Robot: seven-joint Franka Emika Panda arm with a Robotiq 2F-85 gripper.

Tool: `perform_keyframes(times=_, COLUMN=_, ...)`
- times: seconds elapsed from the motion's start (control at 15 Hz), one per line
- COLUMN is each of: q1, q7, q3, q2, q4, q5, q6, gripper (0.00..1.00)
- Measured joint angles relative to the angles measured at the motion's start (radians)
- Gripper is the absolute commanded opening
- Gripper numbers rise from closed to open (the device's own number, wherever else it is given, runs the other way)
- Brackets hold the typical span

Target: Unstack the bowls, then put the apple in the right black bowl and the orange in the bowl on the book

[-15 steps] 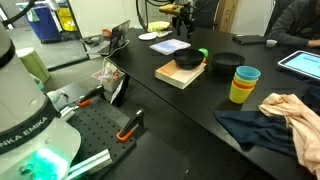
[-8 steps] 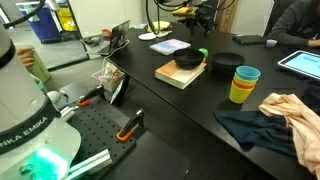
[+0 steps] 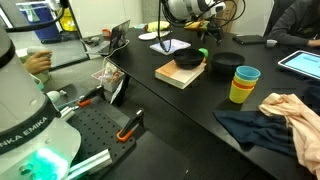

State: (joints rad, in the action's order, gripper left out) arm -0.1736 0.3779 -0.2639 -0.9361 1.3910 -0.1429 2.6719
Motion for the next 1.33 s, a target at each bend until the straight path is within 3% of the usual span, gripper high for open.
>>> perform_keyframes(times=0.67, q1=0.029, q7=0.031, q3=-0.056, q2=-0.217, q4=-0.281, q5=0.0, q6=-0.063, gripper=0.98)
perform_keyframes(times=0.73, q1=0.034, q7=0.034, q3=-0.057, q2=-0.23, q4=-0.299, q5=0.0, q6=-0.071, gripper=0.81)
perform_keyframes(times=0.87, q1=0.043, q7=0.037, q3=-0.058, q2=-0.253, q4=-0.332, q5=0.0, q6=-0.086, gripper=0.7)
perform_keyframes(times=1.33, q1=0.056, q7=0.05, q3=-0.058, q2=-0.3, q4=-0.406, q5=0.0, q6=-0.127, gripper=0.15)
